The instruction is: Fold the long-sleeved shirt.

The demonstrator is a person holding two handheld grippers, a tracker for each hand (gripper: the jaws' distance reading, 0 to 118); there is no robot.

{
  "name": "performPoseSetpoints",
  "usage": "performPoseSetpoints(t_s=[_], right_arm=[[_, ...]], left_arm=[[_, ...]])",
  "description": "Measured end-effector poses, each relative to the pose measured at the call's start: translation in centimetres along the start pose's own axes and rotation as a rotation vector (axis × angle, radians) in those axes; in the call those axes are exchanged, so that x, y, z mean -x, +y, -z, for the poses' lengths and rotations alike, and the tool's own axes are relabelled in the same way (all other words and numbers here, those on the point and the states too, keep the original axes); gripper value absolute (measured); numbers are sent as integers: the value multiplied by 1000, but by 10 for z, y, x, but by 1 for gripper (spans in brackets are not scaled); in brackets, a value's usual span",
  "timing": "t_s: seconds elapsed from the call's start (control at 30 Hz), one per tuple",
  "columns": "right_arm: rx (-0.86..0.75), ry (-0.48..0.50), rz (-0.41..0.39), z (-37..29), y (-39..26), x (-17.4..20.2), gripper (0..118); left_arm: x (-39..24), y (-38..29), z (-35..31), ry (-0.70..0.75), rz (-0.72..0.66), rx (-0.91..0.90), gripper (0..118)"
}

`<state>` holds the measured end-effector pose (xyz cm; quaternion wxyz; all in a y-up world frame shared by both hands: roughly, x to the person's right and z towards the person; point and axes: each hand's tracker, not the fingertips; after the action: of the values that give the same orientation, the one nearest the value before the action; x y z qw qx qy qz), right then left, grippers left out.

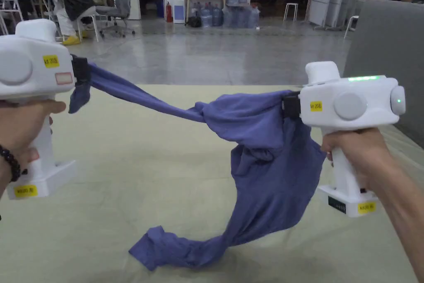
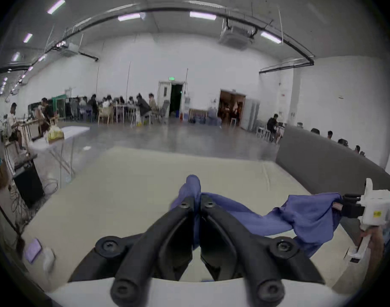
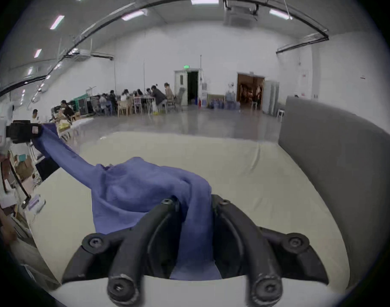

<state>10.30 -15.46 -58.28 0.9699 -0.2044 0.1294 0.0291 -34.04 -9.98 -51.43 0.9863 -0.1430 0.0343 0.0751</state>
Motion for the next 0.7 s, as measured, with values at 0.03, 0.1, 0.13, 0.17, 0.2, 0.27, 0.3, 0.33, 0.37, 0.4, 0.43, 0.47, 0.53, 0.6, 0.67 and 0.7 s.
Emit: performPoseSetpoints(t_s=[0.03,0.1,0.13,0.17,0.2,0.27,0.3,0.33,0.37,0.4,0.43,0.47,0.53,0.6,0.67,0.7], right_arm=[[-6,21,11,4,17,2,20],[-11,31,11,11,51,5,20],[-26,31,-5,14,66,7,20],[-43,25,-26,16,80,9,20],[-64,2,-50,17,95,12,20],[-86,-14,-54,15,118,14,20],[-102,-10,-47,15,126,13,20],[-108,-5,-40,15,130,12,20],[-108,-6,-34,16,133,12,20],[-111,-9,-31,19,134,13,20],[-108,-16,-25,23,131,11,20],[-100,-23,-18,29,125,10,20],[-78,-21,-10,44,105,8,20],[-13,-22,11,69,72,4,20],[64,-17,25,95,34,0,20],[105,-14,37,110,12,-4,20]], left_arm=[[-2,15,0,-1,0,-2,0],[-7,45,5,-6,8,-32,0],[-10,59,7,-1,18,-35,0],[-12,72,10,11,29,-49,0],[-13,84,14,43,32,-56,0],[-15,102,17,60,40,-68,0],[-15,107,17,70,35,-74,0],[-15,110,19,70,36,-74,0],[-15,111,21,70,35,-75,0],[-15,109,24,68,32,-80,0],[-15,105,27,65,30,-67,0],[-14,96,32,67,30,-39,0],[-13,74,43,49,31,-22,0],[-11,37,64,38,28,51,0],[-8,-2,85,38,23,128,0],[-6,-24,96,39,21,172,0]])
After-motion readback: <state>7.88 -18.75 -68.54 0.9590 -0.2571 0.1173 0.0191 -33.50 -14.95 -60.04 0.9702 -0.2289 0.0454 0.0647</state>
